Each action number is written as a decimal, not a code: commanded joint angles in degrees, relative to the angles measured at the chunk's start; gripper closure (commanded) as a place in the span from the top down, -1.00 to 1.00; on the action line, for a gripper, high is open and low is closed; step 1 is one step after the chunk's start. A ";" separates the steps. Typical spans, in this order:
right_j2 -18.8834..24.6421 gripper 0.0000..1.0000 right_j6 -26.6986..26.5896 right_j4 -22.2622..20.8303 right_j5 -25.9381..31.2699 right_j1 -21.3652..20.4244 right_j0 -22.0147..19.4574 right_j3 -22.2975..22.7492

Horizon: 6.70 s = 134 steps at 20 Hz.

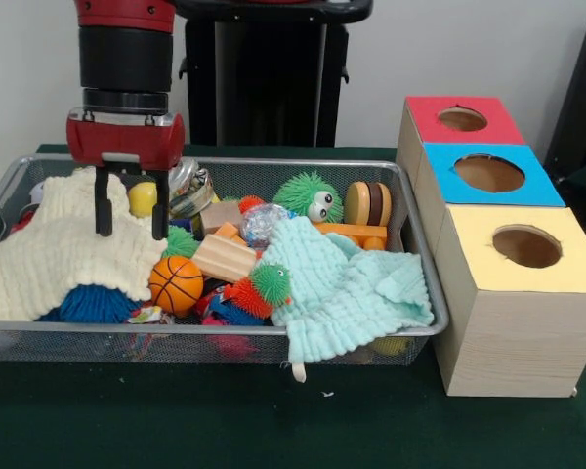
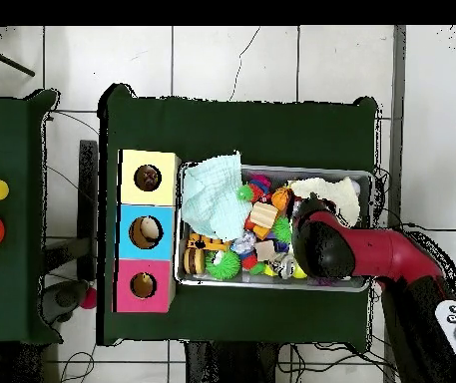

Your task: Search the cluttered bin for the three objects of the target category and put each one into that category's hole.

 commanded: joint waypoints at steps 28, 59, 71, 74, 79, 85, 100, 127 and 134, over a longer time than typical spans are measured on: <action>-2.09 1.00 -0.50 -4.85 3.01 10.06 9.05 -14.65; 3.48 1.00 -12.37 -5.53 10.59 7.53 4.47 -11.53; 1.29 1.00 -8.82 -8.58 7.65 9.98 6.14 -13.70; 1.27 1.00 -8.09 -9.13 7.52 10.13 6.07 -13.62; 1.41 1.00 -6.71 -9.23 7.28 10.52 5.86 -13.65; 1.53 1.00 -6.45 -10.80 5.18 12.83 4.90 -13.66; 1.52 1.00 -7.13 -11.61 4.81 13.45 4.66 -14.02; 2.06 1.00 -8.63 -18.96 3.73 15.43 4.70 -16.74; 1.99 1.00 -7.90 -21.67 1.90 17.94 4.50 -18.78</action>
